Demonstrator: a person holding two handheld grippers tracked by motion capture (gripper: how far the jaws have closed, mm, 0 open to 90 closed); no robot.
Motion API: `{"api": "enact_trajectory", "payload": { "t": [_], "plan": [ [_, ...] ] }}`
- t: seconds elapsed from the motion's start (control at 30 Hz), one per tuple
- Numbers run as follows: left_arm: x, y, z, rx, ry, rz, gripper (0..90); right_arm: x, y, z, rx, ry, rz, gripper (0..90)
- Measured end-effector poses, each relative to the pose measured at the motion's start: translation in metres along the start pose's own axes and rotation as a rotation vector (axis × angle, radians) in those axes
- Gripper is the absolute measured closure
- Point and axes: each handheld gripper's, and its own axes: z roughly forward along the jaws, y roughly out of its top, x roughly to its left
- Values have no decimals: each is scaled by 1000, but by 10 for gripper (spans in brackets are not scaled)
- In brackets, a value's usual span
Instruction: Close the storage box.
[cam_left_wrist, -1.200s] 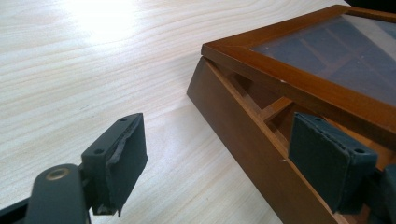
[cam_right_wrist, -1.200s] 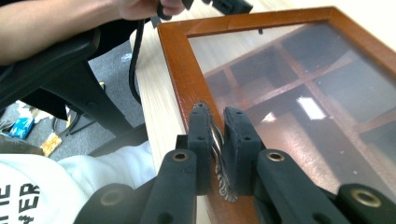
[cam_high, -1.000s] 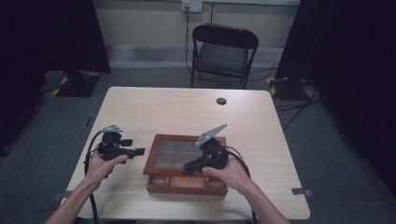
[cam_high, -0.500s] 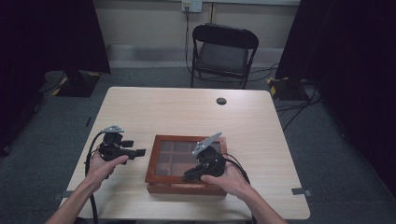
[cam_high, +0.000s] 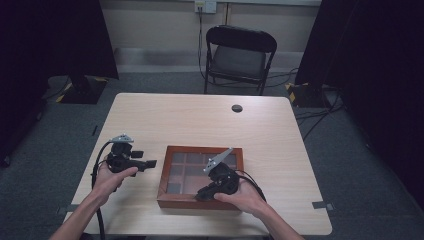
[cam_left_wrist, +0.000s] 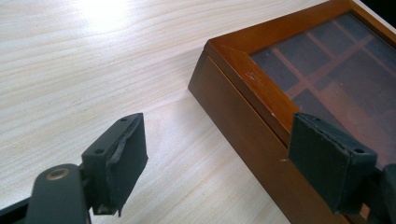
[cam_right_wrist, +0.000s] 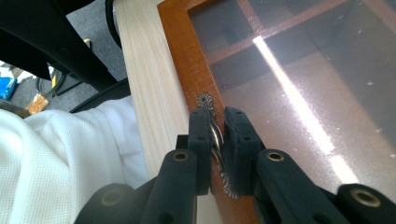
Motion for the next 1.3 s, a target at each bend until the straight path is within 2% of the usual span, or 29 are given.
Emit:
{"api": "enact_trajectory", "payload": {
  "t": [0.1, 0.2, 0.27, 0.33, 0.43, 0.53, 0.57, 0.63, 0.7, 0.73, 1.0, 1.07, 1.13, 1.3],
  "plan": [
    [-1, 0, 0, 2, -1, 4, 192, -1, -3, 3, 1, 12, 9, 825],
    [-2, 0, 1, 2, -11, 5, 192, -1, -4, 3, -8, 9, -3, 824],
    [-3, 0, 2, 8, -8, 12, 192, -2, -5, 3, -19, 15, 12, 817],
    [-3, 0, 3, 13, -8, 14, 192, -3, -7, 3, -31, 17, 20, 769],
    [-3, 0, 3, 16, -3, 18, 192, -4, -7, -1, -69, 25, 42, 749],
    [-2, 0, 3, 16, 1, 12, 192, -8, -5, -11, -129, -3, 64, 704],
    [-1, 0, 3, 17, 0, 9, 192, -10, -4, -18, -172, -33, 83, 649],
    [-1, 0, 4, 17, -5, 5, 192, -12, -4, -22, -193, -50, 93, 633],
    [-1, 0, 4, 10, -20, -11, 193, -15, -5, -29, -231, -85, 107, 574],
    [-3, 0, 3, 2, -11, -10, 199, -17, -7, -32, -248, -102, 126, 540],
    [-2, 3, -1, 12, 15, 11, 210, -31, -21, -58, -328, -241, 237, 310],
    [1, 3, -4, 12, 37, 4, 217, -35, -29, -68, -339, -281, 272, 291],
    [4, 3, -6, 11, 55, -5, 220, -38, -35, -74, -345, -295, 288, 282],
    [17, -2, -12, 15, 97, -35, 222, -48, -57, -92, -374, -369, 349, 243]
  ]
}}
